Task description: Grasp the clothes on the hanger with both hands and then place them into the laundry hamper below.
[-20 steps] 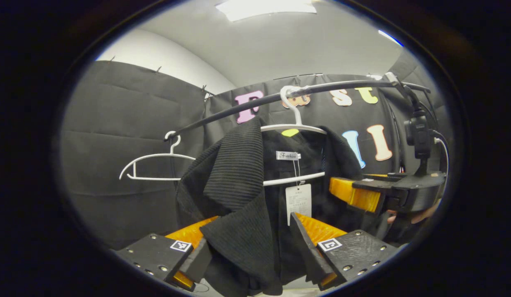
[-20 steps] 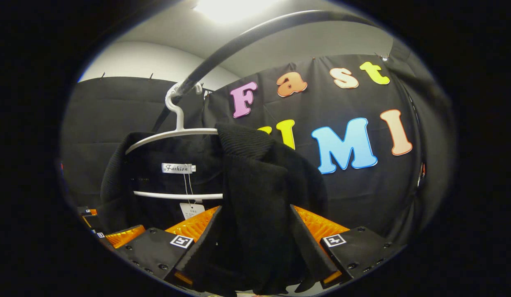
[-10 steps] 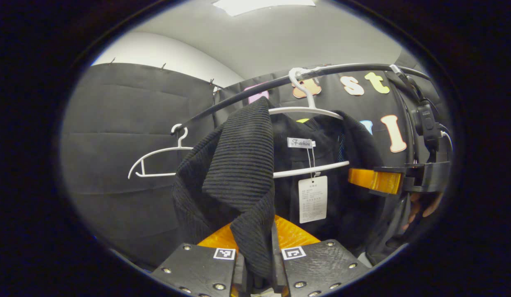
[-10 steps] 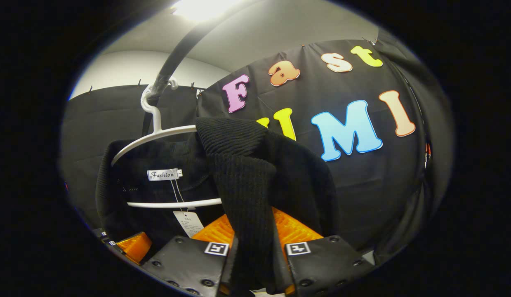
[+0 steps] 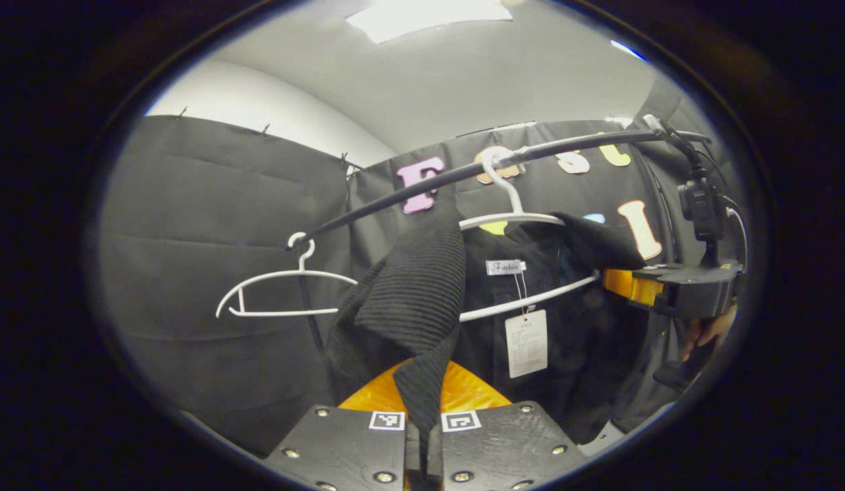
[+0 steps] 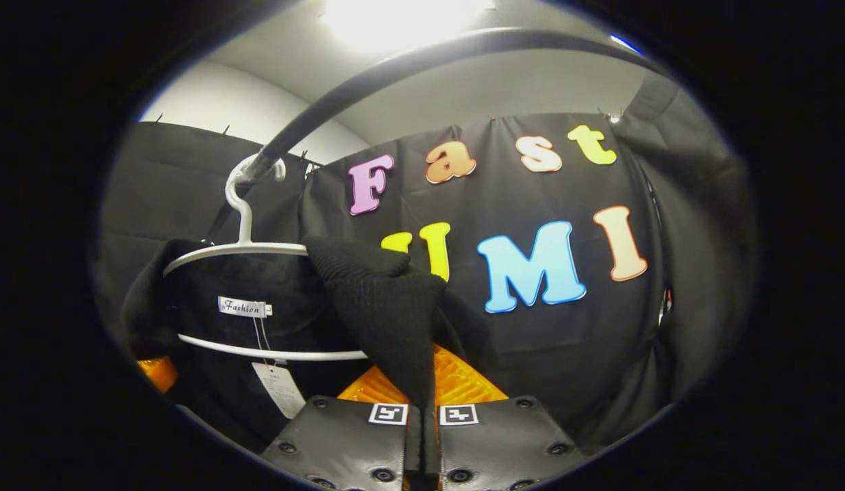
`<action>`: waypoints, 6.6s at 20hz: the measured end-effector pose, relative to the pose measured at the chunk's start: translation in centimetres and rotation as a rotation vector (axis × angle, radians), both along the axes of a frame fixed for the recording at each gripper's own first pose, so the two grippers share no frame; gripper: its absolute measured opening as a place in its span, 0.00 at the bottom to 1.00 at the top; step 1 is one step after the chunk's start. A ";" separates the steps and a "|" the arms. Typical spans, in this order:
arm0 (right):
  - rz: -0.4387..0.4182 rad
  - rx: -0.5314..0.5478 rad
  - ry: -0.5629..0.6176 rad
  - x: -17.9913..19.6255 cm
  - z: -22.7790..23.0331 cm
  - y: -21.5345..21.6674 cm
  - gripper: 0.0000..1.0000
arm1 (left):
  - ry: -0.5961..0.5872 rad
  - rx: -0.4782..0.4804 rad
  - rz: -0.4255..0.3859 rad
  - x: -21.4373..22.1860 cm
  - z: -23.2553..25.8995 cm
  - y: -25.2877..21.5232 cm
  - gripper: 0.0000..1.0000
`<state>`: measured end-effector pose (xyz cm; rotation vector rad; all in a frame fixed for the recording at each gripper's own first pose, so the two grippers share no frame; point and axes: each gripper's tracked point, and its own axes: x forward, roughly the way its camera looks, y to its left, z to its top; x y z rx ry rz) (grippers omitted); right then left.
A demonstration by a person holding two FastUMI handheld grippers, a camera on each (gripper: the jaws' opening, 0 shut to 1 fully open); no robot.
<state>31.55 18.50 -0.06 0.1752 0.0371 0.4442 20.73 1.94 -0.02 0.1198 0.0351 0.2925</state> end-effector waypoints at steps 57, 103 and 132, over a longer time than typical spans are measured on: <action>-0.074 -0.161 0.330 -4.0 -15.2 -5.9 0.04 | 0.183 -0.161 -0.236 -0.6 -12.8 8.2 0.06; 0.119 -0.428 0.792 -26.9 -38.7 0.2 0.07 | 0.813 -0.337 -0.310 -11.5 -48.2 -4.9 0.12; 0.101 -0.441 0.867 -27.9 -38.9 -0.1 0.96 | 0.806 -0.291 -0.309 -11.1 -48.3 -2.7 0.87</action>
